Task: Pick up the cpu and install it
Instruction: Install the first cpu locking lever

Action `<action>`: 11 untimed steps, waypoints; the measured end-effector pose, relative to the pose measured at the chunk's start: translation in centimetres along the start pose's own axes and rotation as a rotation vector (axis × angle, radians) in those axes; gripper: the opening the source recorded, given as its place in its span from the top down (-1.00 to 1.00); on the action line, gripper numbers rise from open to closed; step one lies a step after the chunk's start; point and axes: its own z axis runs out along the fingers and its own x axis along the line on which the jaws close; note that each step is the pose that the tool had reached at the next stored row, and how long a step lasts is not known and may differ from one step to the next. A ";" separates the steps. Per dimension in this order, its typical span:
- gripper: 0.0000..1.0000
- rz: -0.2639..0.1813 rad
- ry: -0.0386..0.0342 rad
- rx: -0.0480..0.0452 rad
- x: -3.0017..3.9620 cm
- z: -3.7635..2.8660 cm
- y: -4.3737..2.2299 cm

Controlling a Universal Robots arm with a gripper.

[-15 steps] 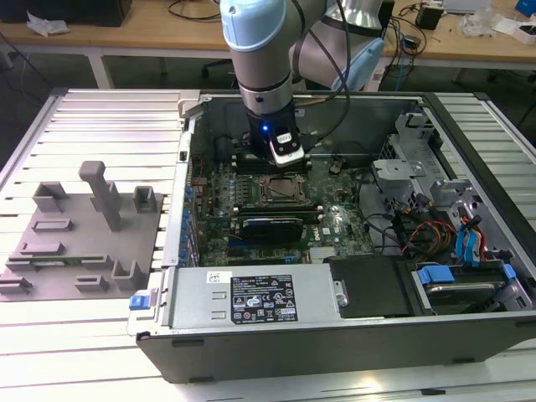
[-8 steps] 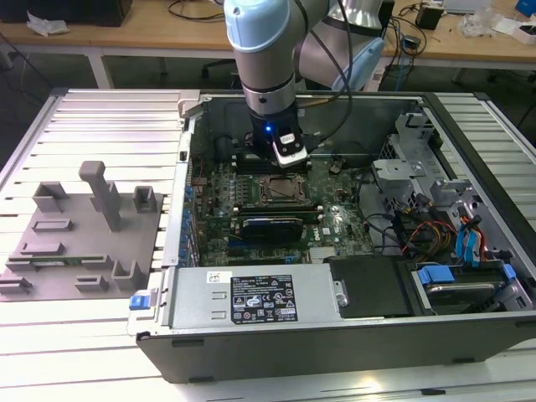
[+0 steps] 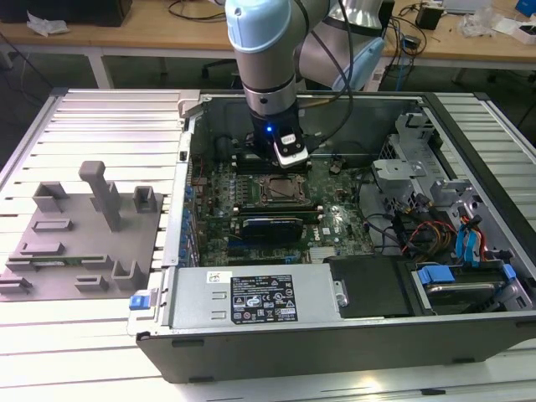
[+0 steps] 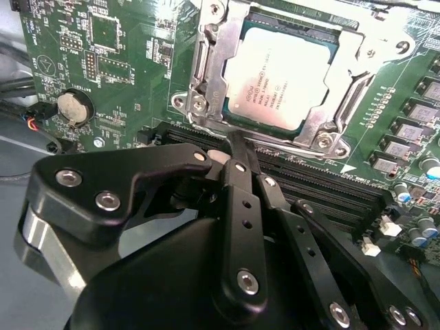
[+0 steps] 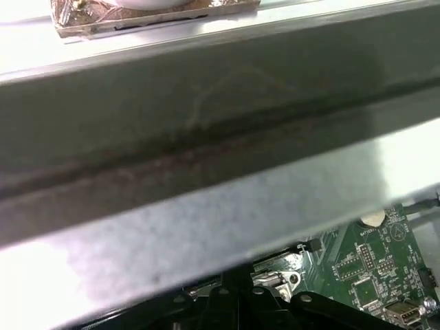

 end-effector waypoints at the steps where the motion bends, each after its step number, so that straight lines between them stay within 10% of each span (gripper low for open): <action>1: 0.79 0.000 0.0001 0.0002 0.00 0.01 -0.03; 11: 0.79 0.000 0.0002 0.0005 -0.63 0.22 -0.01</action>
